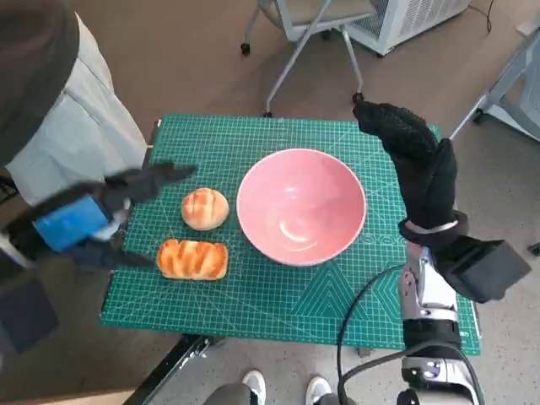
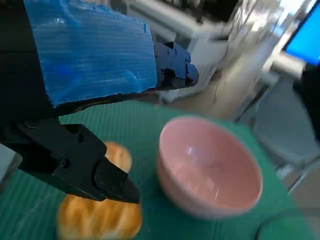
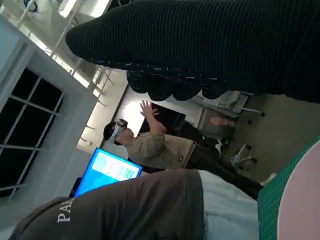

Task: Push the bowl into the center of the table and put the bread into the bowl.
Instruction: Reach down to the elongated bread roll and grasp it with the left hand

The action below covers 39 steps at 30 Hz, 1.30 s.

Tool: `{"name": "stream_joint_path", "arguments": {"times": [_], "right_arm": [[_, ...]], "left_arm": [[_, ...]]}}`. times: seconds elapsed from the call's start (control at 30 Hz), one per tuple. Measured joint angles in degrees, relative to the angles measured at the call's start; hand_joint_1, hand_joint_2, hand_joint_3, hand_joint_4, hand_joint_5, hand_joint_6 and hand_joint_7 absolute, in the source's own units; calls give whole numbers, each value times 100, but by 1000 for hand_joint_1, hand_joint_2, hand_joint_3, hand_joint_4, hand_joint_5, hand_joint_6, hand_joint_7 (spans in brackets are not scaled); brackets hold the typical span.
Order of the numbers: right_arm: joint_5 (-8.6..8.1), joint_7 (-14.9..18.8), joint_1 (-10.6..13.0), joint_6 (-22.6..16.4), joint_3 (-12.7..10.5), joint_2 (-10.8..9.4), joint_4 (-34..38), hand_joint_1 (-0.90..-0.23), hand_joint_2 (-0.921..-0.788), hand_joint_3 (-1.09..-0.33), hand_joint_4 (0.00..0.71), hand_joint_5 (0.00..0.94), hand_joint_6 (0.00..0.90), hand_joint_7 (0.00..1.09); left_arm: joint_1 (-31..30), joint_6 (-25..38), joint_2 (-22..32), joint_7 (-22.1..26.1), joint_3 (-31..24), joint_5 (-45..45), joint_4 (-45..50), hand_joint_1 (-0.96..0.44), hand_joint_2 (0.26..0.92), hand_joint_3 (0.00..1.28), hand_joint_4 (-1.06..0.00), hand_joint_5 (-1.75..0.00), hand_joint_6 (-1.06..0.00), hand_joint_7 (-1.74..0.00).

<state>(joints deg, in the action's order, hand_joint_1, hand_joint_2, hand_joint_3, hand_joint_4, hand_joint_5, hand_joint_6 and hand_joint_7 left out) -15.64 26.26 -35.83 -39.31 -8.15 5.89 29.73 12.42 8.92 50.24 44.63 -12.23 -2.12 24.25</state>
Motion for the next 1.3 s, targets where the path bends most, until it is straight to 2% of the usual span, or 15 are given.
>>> {"name": "stream_joint_path", "arguments": {"times": [0.53, 0.97, 1.3], "right_arm": [[-49, -38, -1, -23, -16, -66, 57, -692, -921, -797, 174, 3, 38, 545], [-120, -7, -2, -28, -54, -61, 213, -691, -921, -795, 176, 3, 38, 554], [-195, 16, -2, -3, -60, -50, 205, -693, -921, -798, 177, 3, 42, 561]], "left_arm": [[-243, 660, 134, -3, 402, 489, 417, -103, 712, 41, -149, -6, -305, -37], [-211, 1285, 159, -205, 1244, 1607, 594, -145, 715, 40, -177, -7, -330, -18], [-93, 1326, -30, -311, 1776, 2001, 254, -149, 719, 41, -200, -8, -333, -8]]}}
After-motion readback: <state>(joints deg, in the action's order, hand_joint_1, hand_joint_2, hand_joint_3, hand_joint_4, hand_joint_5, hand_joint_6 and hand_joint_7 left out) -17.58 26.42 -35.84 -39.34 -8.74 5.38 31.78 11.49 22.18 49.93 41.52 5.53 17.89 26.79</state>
